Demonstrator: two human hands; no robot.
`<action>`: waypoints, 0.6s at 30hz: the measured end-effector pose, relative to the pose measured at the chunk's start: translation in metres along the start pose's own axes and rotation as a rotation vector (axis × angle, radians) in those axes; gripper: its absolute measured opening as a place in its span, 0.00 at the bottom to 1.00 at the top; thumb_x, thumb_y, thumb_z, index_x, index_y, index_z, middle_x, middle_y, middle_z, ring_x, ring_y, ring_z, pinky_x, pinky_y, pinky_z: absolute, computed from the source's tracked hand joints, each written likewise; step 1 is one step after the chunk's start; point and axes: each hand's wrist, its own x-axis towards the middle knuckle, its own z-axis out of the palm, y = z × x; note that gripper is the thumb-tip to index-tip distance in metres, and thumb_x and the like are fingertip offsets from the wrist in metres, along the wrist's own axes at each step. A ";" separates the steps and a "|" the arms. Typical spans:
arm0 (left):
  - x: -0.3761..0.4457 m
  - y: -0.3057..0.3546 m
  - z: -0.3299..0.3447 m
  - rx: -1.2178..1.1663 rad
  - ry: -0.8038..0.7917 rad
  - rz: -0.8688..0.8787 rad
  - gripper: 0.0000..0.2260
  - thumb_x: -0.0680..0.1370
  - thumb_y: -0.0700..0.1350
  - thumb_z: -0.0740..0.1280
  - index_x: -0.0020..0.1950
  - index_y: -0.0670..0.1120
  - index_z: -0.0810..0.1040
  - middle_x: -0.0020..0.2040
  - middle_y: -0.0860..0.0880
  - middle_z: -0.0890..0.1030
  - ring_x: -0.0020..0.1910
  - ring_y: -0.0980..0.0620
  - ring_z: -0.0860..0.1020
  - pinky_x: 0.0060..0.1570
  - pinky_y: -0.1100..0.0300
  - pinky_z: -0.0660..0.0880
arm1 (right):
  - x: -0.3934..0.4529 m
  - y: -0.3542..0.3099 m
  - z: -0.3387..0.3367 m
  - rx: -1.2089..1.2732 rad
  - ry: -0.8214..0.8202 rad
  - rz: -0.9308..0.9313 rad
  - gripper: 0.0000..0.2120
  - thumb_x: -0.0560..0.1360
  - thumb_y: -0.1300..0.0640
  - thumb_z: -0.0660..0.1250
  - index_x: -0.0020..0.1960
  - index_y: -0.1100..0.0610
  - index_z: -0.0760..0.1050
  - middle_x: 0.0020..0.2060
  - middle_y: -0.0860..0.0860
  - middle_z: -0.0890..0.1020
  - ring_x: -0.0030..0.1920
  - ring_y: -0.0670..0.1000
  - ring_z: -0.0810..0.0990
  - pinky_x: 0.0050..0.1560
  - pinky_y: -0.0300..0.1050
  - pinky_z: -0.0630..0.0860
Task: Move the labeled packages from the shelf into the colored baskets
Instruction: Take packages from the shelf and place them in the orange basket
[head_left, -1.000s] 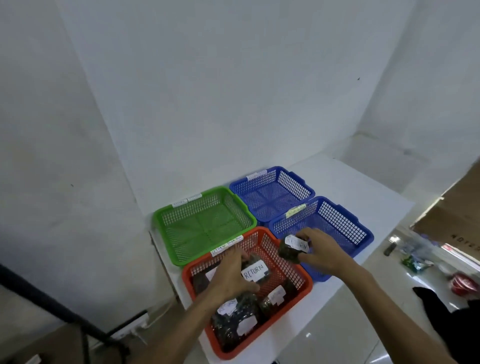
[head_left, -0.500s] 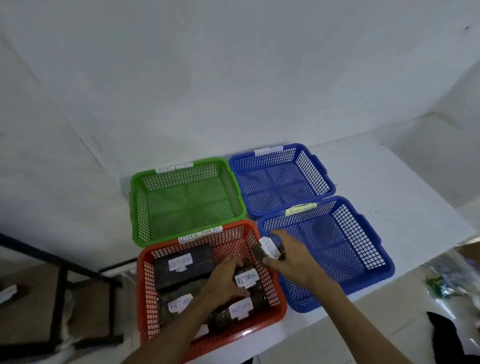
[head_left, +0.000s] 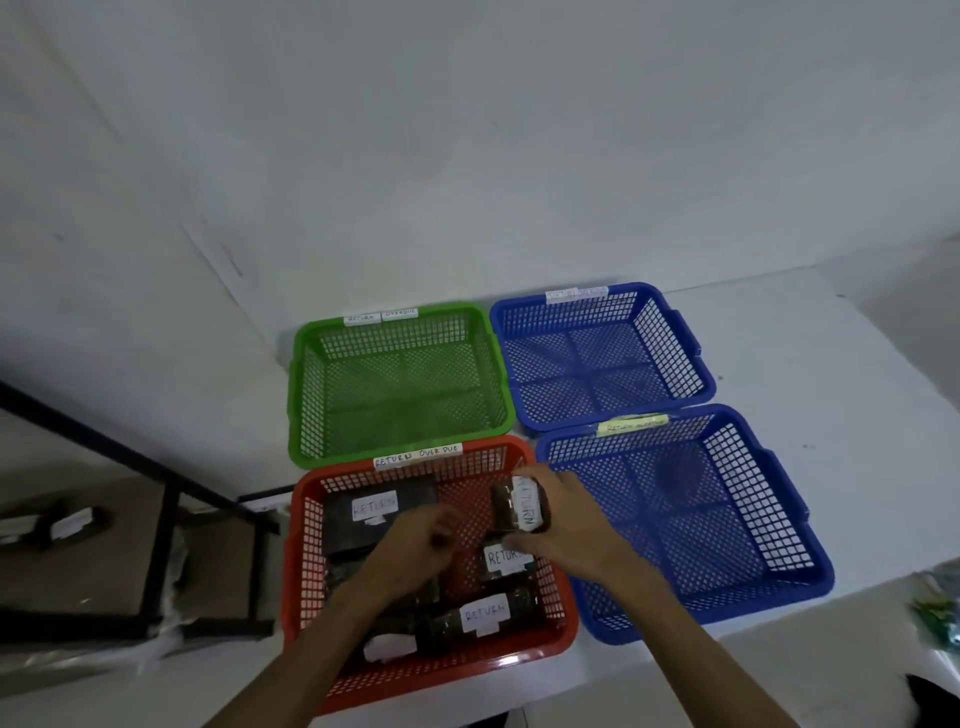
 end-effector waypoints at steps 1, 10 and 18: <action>-0.005 -0.005 -0.008 0.054 0.059 0.007 0.18 0.71 0.34 0.71 0.59 0.49 0.79 0.54 0.57 0.80 0.53 0.60 0.79 0.52 0.67 0.78 | 0.003 -0.003 0.005 -0.006 -0.043 -0.006 0.37 0.64 0.48 0.79 0.67 0.42 0.65 0.56 0.51 0.70 0.56 0.47 0.70 0.49 0.31 0.68; -0.050 -0.019 -0.010 0.220 0.070 -0.013 0.16 0.72 0.55 0.73 0.58 0.52 0.79 0.56 0.55 0.80 0.53 0.59 0.77 0.56 0.63 0.76 | 0.022 -0.026 0.068 -0.302 -0.280 -0.071 0.28 0.68 0.50 0.76 0.63 0.48 0.67 0.59 0.51 0.73 0.58 0.53 0.76 0.56 0.52 0.78; -0.060 -0.030 0.026 0.355 0.071 -0.091 0.39 0.67 0.69 0.70 0.73 0.51 0.67 0.73 0.53 0.66 0.71 0.53 0.65 0.73 0.55 0.65 | 0.031 -0.021 0.079 -0.577 -0.278 -0.152 0.31 0.66 0.45 0.76 0.64 0.50 0.69 0.61 0.52 0.74 0.62 0.54 0.71 0.60 0.50 0.72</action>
